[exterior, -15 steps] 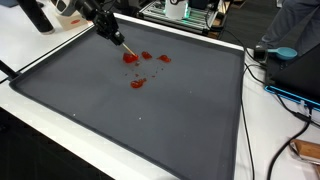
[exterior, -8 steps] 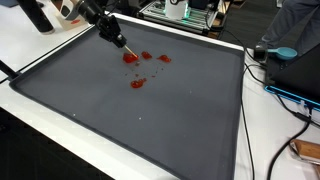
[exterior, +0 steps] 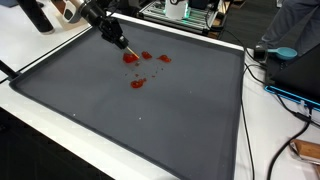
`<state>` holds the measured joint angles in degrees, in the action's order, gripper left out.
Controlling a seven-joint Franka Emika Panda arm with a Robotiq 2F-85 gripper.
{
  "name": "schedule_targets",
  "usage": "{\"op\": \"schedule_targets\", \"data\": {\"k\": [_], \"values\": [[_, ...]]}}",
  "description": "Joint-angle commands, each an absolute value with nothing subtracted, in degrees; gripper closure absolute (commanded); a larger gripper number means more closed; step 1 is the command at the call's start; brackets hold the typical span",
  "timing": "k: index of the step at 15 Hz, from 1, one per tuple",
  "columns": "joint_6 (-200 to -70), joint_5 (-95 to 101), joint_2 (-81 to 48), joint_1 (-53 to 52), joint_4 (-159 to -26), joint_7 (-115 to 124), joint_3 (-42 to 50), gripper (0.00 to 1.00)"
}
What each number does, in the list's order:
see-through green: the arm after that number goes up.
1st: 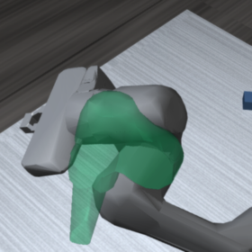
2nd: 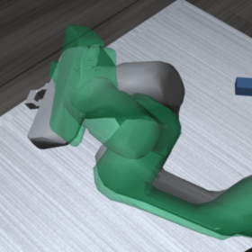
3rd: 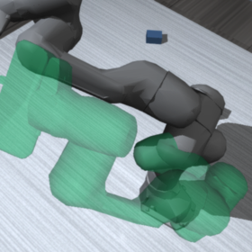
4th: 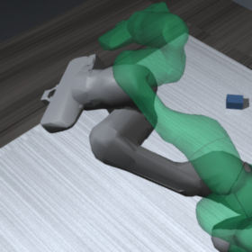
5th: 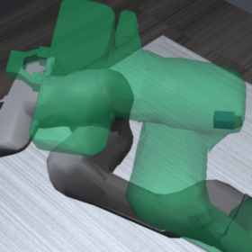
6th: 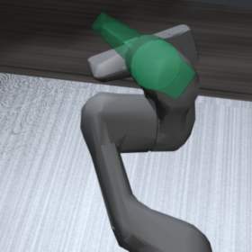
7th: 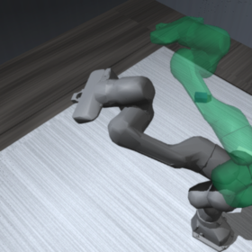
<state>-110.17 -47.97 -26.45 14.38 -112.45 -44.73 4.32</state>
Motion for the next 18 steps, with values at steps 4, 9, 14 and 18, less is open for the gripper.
{"op": "schedule_targets", "data": {"k": [4,9,14,18], "values": [[-110.4,-47.6,-24.5,13.7,-112.5,-39.3,4.6,0.97],[-110.2,-44.5,-21.0,12.5,-111.8,-32.0,5.0,0.97],[-110.0,-36.3,-16.9,10.3,-111.7,-21.7,4.9,0.97],[-111.0,-27.2,-14.2,7.6,-111.5,-11.7,4.6,0.97]]}}
